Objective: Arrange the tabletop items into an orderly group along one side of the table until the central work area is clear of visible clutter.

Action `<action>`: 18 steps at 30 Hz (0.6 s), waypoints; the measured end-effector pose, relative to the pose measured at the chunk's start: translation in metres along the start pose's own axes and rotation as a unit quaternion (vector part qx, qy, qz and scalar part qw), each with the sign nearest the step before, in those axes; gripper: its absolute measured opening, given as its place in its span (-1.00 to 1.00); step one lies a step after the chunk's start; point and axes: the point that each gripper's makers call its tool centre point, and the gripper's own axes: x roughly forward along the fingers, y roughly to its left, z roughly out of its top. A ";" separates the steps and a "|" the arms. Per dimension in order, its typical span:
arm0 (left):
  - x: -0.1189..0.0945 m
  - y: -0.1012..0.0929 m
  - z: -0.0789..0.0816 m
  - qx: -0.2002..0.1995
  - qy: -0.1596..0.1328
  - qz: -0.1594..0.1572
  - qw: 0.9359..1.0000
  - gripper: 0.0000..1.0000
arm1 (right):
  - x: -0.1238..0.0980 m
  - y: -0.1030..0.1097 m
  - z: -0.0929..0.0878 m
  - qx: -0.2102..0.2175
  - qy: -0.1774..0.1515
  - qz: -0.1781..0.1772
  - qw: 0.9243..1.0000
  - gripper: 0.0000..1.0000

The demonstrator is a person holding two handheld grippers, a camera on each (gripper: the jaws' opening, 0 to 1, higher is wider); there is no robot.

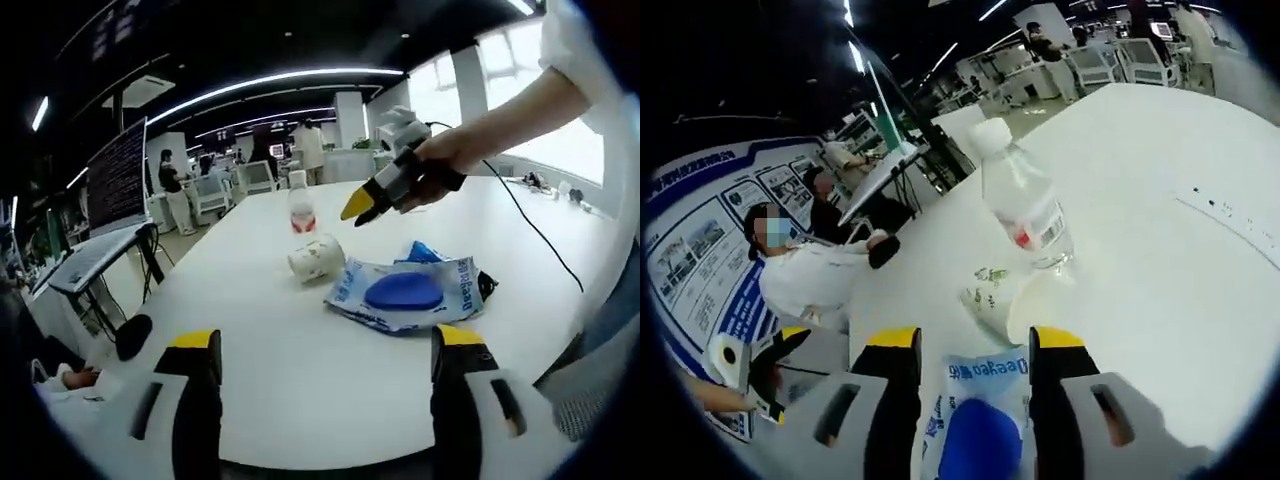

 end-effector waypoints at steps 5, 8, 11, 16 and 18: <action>0.002 -0.001 -0.008 0.002 0.020 0.000 1.000 0.72 | 0.019 -0.009 -0.004 0.010 0.011 0.002 1.000 -0.22; 0.003 -0.003 -0.014 0.009 0.039 -0.003 0.999 0.69 | 0.026 -0.016 -0.010 0.000 0.015 -0.003 1.000 -0.35; 0.003 -0.003 -0.015 0.009 0.042 -0.001 0.999 0.65 | 0.030 -0.023 -0.012 0.019 0.012 -0.012 1.000 -0.41; 0.003 0.000 -0.015 0.006 0.044 0.004 0.999 0.63 | 0.036 -0.019 -0.009 -0.005 0.007 -0.005 1.000 -0.75; 0.003 -0.001 -0.017 0.010 0.048 0.002 0.999 0.62 | 0.038 -0.017 -0.007 -0.017 0.002 -0.003 1.000 -0.87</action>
